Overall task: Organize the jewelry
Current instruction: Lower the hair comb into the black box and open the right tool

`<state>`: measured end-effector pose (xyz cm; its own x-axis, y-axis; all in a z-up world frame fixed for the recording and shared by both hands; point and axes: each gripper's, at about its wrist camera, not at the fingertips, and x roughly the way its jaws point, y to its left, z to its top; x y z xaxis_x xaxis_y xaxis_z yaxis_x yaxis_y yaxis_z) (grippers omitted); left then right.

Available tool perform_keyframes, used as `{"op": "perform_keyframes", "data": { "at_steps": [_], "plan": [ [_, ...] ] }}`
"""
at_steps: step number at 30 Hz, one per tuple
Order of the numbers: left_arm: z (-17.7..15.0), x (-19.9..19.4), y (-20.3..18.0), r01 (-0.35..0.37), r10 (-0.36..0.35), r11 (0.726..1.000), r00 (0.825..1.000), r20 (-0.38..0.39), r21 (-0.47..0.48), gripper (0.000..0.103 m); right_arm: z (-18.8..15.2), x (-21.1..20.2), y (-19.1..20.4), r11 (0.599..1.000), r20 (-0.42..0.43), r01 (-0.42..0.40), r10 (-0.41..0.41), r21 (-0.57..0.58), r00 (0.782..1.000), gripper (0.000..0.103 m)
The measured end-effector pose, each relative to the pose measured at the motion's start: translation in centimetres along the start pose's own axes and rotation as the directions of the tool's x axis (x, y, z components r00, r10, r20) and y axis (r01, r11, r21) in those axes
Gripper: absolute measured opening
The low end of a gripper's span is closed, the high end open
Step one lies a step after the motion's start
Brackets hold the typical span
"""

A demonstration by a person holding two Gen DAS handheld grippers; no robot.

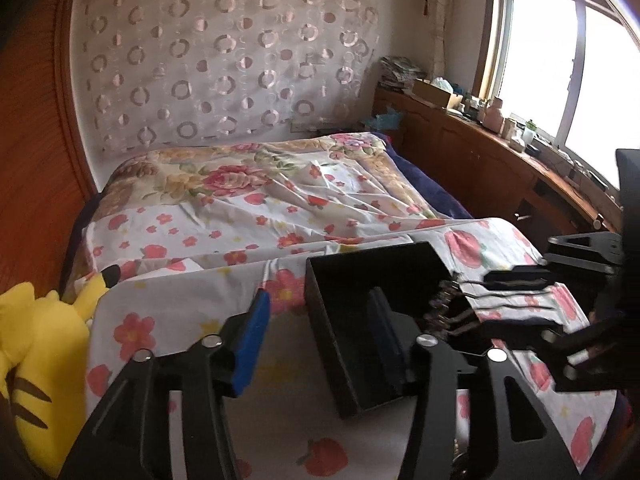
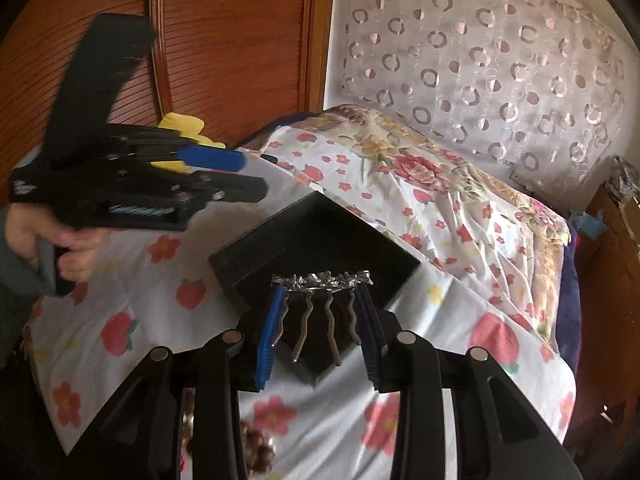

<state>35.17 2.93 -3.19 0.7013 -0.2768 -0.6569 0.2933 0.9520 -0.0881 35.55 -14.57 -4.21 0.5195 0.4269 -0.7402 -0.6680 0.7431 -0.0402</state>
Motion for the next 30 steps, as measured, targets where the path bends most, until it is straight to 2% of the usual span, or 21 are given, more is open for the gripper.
{"op": "perform_keyframes", "data": {
  "at_steps": [4, 8, 10, 16, 24, 30],
  "plan": [
    [-1.0, -0.7, 0.4, -0.008, 0.008, 1.000, 1.000, 0.009, -0.008, 0.065, 0.5, 1.3, -0.2, 1.000, 0.003, -0.010, 0.010, 0.025, 1.000, 0.039],
    [-2.2, -1.4, 0.2, -0.015, 0.015, 1.000, 1.000, 0.005, -0.005, 0.066, 0.5, 2.0, -0.4, 0.999, 0.004, 0.006, -0.006, 0.043, 1.000, 0.040],
    [-2.8, -1.8, 0.1, -0.014, 0.014, 1.000, 1.000, -0.002, -0.005, 0.066, 0.3, 1.7, -0.5, 0.999, 0.015, -0.007, 0.006, 0.054, 1.000, 0.046],
    [-5.5, -3.9, -0.7, -0.007, 0.007, 1.000, 1.000, -0.009, 0.002, 0.067, -1.2, -1.3, -0.1, 0.996, 0.067, -0.013, 0.007, 0.083, 0.998, 0.046],
    [-8.5, -5.9, -2.3, -0.004, 0.004, 1.000, 1.000, -0.021, 0.007, 0.067, -3.4, -4.7, 0.2, 0.991, 0.094, -0.024, 0.012, 0.133, 0.996, 0.049],
    [-11.0, -7.1, -4.2, 0.008, -0.007, 1.000, 0.999, -0.032, 0.029, 0.067, -7.2, -6.2, 3.2, 0.992, 0.057, -0.069, 0.063, 0.105, 0.996, 0.047]
  ]
}}
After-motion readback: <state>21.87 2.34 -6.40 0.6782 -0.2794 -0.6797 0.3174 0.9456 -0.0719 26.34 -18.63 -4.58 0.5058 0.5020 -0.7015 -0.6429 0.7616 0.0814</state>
